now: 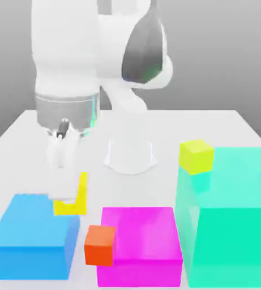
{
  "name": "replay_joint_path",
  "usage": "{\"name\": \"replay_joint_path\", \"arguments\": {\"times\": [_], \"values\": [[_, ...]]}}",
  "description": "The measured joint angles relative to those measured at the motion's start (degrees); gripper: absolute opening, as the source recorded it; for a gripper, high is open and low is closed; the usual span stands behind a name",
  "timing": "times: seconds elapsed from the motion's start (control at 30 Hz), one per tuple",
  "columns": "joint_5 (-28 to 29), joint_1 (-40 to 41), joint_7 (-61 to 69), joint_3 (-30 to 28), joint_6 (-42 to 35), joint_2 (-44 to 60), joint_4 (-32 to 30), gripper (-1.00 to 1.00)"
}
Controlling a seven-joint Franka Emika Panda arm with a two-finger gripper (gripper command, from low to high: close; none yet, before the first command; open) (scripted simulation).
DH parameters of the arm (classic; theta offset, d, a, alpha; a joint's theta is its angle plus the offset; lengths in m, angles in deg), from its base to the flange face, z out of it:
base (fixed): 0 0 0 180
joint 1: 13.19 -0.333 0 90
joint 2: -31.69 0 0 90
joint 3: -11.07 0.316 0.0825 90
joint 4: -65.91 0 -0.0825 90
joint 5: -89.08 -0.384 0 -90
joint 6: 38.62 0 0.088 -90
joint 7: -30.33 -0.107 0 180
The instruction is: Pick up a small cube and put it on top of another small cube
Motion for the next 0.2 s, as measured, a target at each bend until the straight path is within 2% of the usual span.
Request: {"name": "replay_joint_path", "arguments": {"times": [0.07, 0.1, 0.2], "values": [[0.52, -0.27, -0.85, -0.23, 3.75, 3.10, -1.17, -1.00], [0.80, -0.28, -1.14, -0.30, 5.84, 4.74, -1.70, 1.00], [0.80, -0.28, -1.14, -0.30, 5.84, 4.74, -1.70, 1.00]]}}
